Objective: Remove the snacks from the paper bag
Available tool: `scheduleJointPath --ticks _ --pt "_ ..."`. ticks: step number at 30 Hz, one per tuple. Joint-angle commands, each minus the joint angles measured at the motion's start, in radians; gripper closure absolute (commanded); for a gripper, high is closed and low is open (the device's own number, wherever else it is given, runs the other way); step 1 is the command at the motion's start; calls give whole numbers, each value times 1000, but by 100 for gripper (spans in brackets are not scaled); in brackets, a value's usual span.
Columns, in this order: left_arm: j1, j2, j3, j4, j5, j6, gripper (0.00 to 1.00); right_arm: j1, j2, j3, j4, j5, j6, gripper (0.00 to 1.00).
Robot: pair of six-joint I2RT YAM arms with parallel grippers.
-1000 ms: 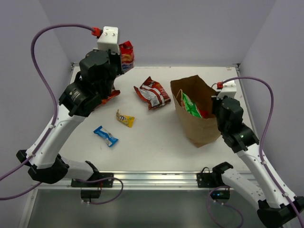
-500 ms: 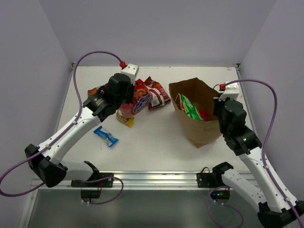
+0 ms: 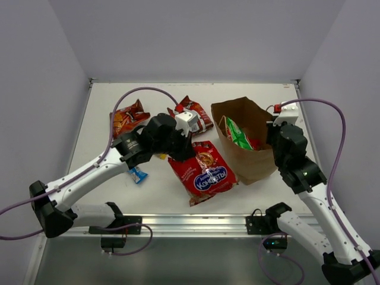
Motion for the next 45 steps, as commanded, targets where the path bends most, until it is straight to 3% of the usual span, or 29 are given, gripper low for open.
scheduleJointPath --ticks 1,3,9,12,13,16,18,25,31,35,42,45 --pt "55 75 -68 153 -2 7 100 -3 0 20 88 2 11 100" --pt "64 146 -132 207 -35 41 100 -3 -3 16 91 -4 5 100" --pt "76 319 -186 362 -150 133 62 -4 -22 15 126 -42 -38 100" --pt "78 349 -139 338 -216 144 35 -3 -14 26 143 -51 -75 100" --pt "78 346 -113 315 -235 142 20 -4 -11 30 149 -51 -86 100" --pt "78 306 -58 251 -350 119 6 -3 1 39 199 -48 -133 100" --pt "81 263 -24 211 -443 98 1 -4 18 50 245 -24 -175 100" --pt "81 122 104 105 -574 70 0 -3 75 47 446 45 -304 100" --pt "57 36 147 167 -384 150 1 -3 60 -16 594 54 -328 100" --pt "-34 62 171 206 -273 203 4 -3 46 -68 621 27 -311 100" --pt "-198 178 196 305 -241 389 9 -1 23 -174 623 -38 -301 100" --pt "-220 255 243 326 -308 318 11 2 20 -194 612 -38 -282 100"
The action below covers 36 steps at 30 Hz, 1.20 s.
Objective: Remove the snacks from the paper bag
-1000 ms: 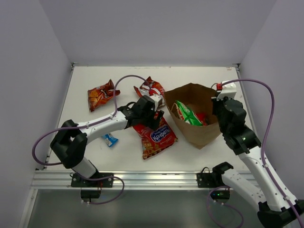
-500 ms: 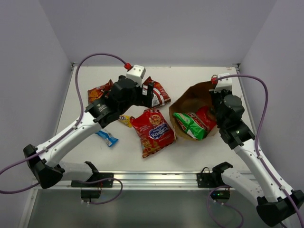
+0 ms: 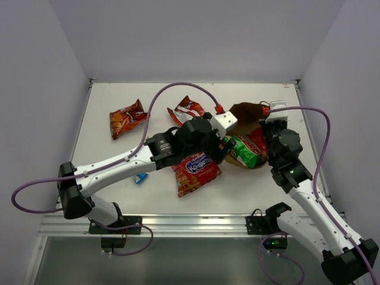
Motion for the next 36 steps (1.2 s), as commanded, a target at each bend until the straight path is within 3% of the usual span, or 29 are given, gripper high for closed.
scheduleJointPath --ticks 1,7,11,16,21,27,36 --pt "-11 84 129 75 -45 -92 11 2 -21 -10 81 0 21 100" --pt "-23 123 119 127 -94 -504 9 13 -33 -7 59 65 60 100" --pt "-35 125 57 184 -149 -678 7 19 -51 -8 36 73 88 100" --pt "-34 201 101 54 -195 -877 5 33 -85 2 3 71 105 100" --pt "-37 223 50 15 -126 -1009 6 40 -106 7 -23 76 111 100" --pt "-78 212 -12 -3 -140 -1121 8 48 -114 9 -48 73 127 100" --pt "-67 284 62 -20 -229 -1120 9 53 -122 12 -73 51 174 100"
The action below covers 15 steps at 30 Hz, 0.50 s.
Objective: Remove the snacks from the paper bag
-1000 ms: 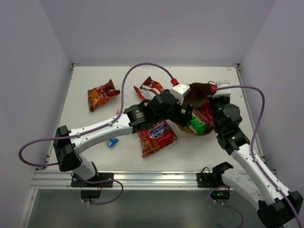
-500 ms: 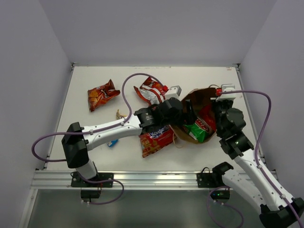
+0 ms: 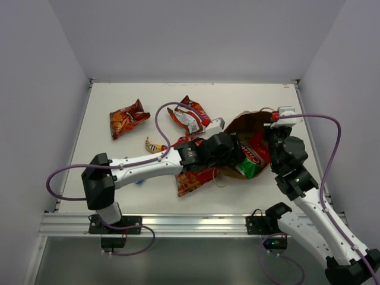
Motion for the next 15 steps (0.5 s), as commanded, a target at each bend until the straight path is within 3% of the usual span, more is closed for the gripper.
scheduleJointPath --ticks 1,9,15 --pt "34 53 57 -9 -56 -33 10 6 -20 16 7 15 45 100" --pt "87 125 77 48 -59 -30 18 7 -37 12 -19 -28 122 100" --pt "102 174 115 69 -73 1 43 9 -37 -1 -21 -38 151 100"
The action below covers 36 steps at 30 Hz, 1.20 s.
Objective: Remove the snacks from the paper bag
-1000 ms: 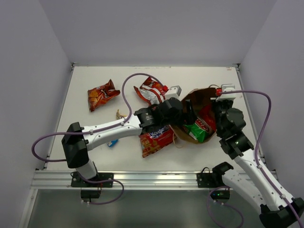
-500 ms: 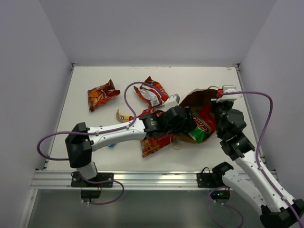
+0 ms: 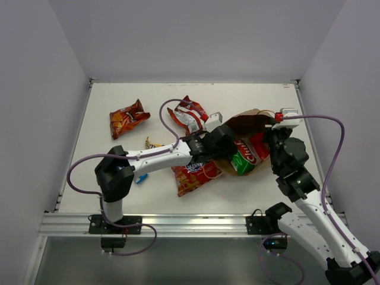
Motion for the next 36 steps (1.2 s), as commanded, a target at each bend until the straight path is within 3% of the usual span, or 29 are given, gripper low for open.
scheduleJointPath --ticks 1,3,4,7,10,24,30,33,36 --pt "6 28 48 53 -45 3 50 2 -13 -2 28 -11 53 100" --pt "11 33 47 73 -42 11 59 2 -15 -8 29 -16 63 100" --pt "9 33 48 82 -42 19 71 2 -15 -10 31 -16 66 100" --pt "9 21 45 80 -36 36 90 3 -13 -21 34 -6 66 100" --pt "8 -30 34 79 -31 60 100 3 -4 -28 42 24 64 100" --pt "8 -396 87 54 123 270 100 3 74 -27 25 153 60 100" --pt "11 -459 197 62 231 332 100 3 96 -19 17 165 57 100" --pt "16 -489 287 8 196 387 100 3 93 -19 10 165 58 100" --pt "43 -515 382 -103 73 460 100 2 87 -22 6 167 57 100"
